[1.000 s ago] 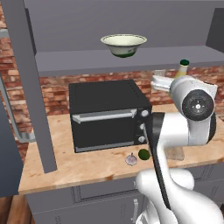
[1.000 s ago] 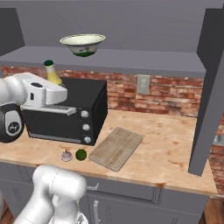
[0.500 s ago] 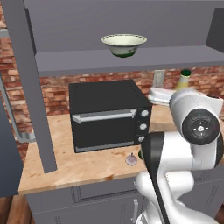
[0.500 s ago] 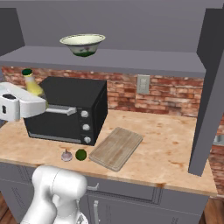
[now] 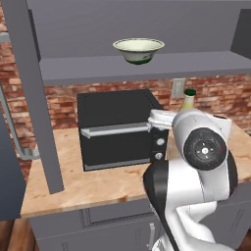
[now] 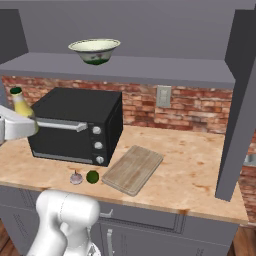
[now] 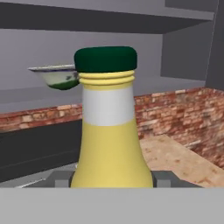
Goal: Open the cabinet. Place the bowl and condiment on the counter. Then place the lime and garlic on the cutting board.
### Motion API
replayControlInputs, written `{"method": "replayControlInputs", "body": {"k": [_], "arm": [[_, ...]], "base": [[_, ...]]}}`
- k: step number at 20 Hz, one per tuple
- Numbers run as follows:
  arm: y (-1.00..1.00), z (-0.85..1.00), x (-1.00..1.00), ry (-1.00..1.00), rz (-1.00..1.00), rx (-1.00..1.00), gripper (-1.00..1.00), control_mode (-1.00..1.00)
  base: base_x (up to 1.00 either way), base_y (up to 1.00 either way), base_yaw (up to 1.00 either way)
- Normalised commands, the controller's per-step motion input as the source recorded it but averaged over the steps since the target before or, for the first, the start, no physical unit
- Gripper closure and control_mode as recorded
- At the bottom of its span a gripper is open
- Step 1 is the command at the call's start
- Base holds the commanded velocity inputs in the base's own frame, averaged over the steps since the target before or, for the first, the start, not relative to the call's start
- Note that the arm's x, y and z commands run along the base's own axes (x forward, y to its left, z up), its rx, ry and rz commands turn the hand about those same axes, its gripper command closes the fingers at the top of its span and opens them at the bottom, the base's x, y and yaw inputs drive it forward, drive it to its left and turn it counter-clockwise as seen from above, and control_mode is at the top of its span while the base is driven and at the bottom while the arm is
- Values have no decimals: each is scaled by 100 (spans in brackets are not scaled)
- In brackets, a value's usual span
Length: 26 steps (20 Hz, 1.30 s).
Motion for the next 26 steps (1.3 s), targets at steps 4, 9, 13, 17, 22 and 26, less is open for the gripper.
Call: {"method": "replayControlInputs", "body": {"k": [4,9,13,17,22,26], "arm": [[13,-48,1,0,11,0,100,-100],[0,-23,-23,-1,14,0,100,-100],[6,-26,-47,-7,10,0,100,-100],[20,-34,-55,-9,6,0,100,-100],[33,-44,-45,-8,2,-1,100,-100],[33,-45,-41,-6,0,-1,100,-100]], "base": [[0,0,0],[0,0,0],[0,0,0],[0,0,0],[0,0,0],[0,0,0]]}}
